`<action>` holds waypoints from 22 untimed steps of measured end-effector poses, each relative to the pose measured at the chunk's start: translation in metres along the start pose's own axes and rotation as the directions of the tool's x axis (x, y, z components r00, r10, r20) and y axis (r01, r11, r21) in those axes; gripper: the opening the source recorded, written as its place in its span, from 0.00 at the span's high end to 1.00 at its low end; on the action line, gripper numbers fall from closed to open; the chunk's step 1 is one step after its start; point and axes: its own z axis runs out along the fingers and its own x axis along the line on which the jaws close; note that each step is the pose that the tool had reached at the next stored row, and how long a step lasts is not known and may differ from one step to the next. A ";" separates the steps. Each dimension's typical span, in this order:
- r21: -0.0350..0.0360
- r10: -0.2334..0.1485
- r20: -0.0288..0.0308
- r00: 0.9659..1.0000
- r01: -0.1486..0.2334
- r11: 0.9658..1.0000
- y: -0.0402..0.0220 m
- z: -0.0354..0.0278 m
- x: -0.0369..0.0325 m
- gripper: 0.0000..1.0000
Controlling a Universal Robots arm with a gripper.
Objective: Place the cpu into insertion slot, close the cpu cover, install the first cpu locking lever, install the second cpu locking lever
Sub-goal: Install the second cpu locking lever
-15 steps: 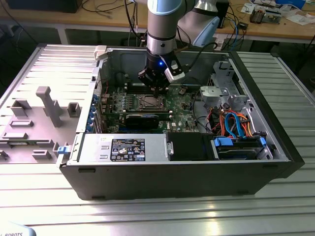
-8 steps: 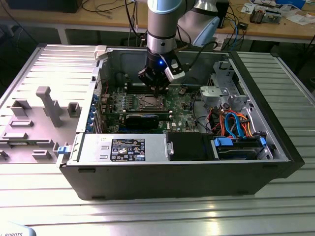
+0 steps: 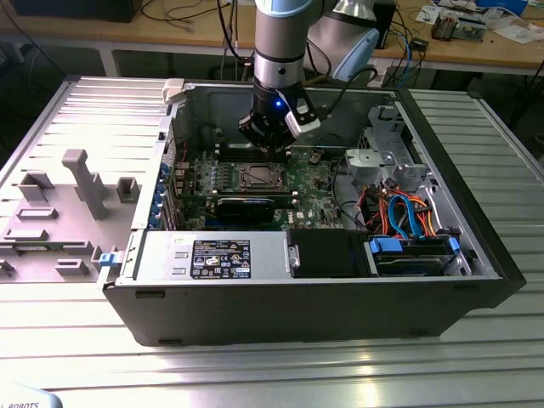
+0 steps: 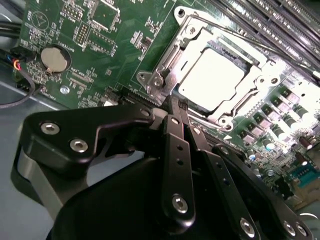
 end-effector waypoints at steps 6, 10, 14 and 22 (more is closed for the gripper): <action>0.000 0.000 0.000 1.000 0.000 1.000 -0.0035 -0.0002 0.0001 0.89; 0.000 0.000 0.000 1.000 0.000 1.000 -0.0042 -0.0002 0.0002 0.89; 0.000 0.000 0.000 1.000 0.000 1.000 -0.0044 -0.0003 0.0002 0.89; 0.000 0.000 0.000 1.000 0.000 1.000 -0.0046 -0.0008 0.0002 0.89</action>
